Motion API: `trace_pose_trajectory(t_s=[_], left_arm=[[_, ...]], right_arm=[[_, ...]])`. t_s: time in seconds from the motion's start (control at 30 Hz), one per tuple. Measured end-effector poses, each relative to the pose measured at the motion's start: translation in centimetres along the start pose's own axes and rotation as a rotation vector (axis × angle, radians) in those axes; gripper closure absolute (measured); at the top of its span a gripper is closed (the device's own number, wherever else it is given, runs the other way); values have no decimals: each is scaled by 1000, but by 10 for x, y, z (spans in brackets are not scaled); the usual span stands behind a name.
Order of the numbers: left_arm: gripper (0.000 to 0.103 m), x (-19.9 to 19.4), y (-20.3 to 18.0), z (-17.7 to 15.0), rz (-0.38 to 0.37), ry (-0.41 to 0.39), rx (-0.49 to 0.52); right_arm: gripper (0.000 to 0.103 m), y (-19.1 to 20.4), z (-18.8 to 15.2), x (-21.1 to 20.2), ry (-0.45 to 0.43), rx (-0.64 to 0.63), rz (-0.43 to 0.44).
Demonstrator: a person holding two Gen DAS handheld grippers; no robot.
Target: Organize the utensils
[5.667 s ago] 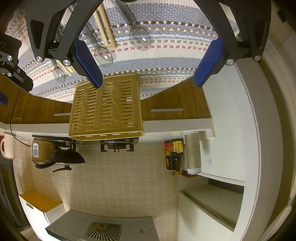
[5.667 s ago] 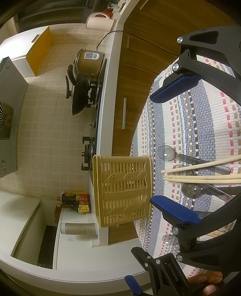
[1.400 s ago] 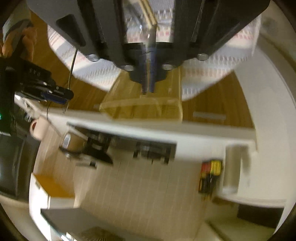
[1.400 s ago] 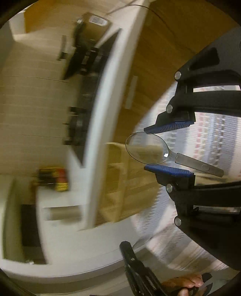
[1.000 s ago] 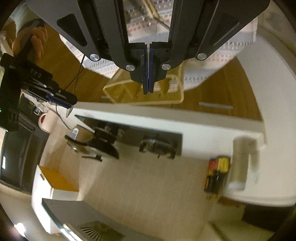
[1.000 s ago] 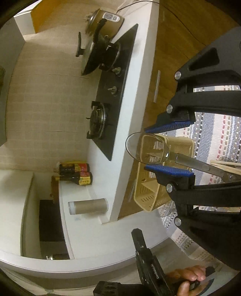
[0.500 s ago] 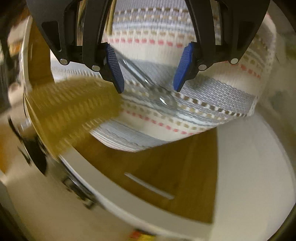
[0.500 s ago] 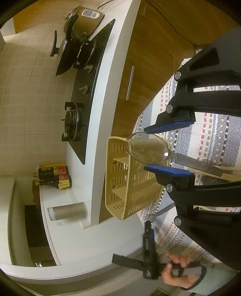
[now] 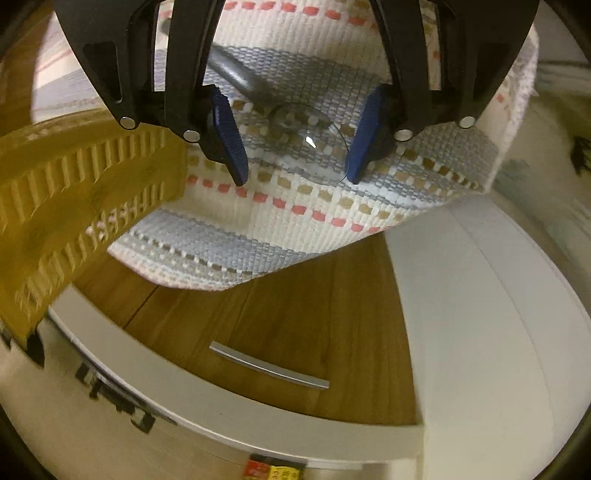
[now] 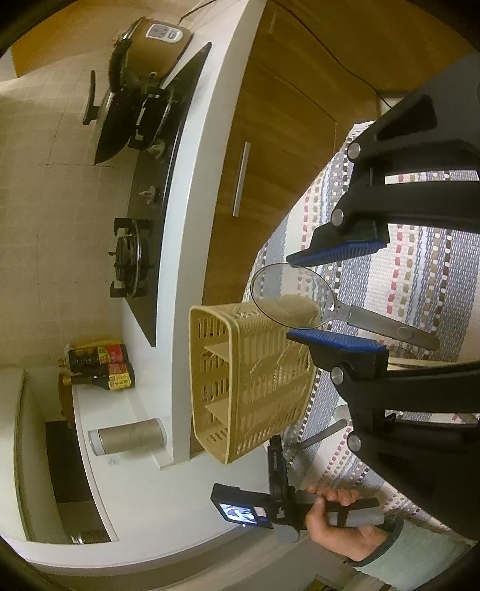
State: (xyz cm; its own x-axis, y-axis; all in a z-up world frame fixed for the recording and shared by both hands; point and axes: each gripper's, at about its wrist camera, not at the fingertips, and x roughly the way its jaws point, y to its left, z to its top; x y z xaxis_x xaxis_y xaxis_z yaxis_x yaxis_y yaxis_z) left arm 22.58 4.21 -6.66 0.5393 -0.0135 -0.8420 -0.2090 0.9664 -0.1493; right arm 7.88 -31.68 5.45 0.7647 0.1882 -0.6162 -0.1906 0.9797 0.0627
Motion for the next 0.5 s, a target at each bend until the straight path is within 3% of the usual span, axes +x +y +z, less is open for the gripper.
trace_pose_trajectory(t_s=[0.07,0.2,0.23,0.27,0.33,0.5], left_arm=[[66,0,-4,-4,56,-11,51],[72,-4,-1,-7,60,-10,94],[88,-6,1,-7,52,-9,102],[98,-8,3,-6,27,-5,101],[100,-9,5,-4,-59,27,85],[101,-14,2,-12,-181,73,175]], right_arm=[[72,-3,-1,1,6,8,7],[72,-2,-1,1,5,13,14],[72,-2,-1,0,3,14,15],[72,-1,0,0,2,13,16],[72,1,1,-1,0,11,17],[72,8,3,-5,-5,-6,20]])
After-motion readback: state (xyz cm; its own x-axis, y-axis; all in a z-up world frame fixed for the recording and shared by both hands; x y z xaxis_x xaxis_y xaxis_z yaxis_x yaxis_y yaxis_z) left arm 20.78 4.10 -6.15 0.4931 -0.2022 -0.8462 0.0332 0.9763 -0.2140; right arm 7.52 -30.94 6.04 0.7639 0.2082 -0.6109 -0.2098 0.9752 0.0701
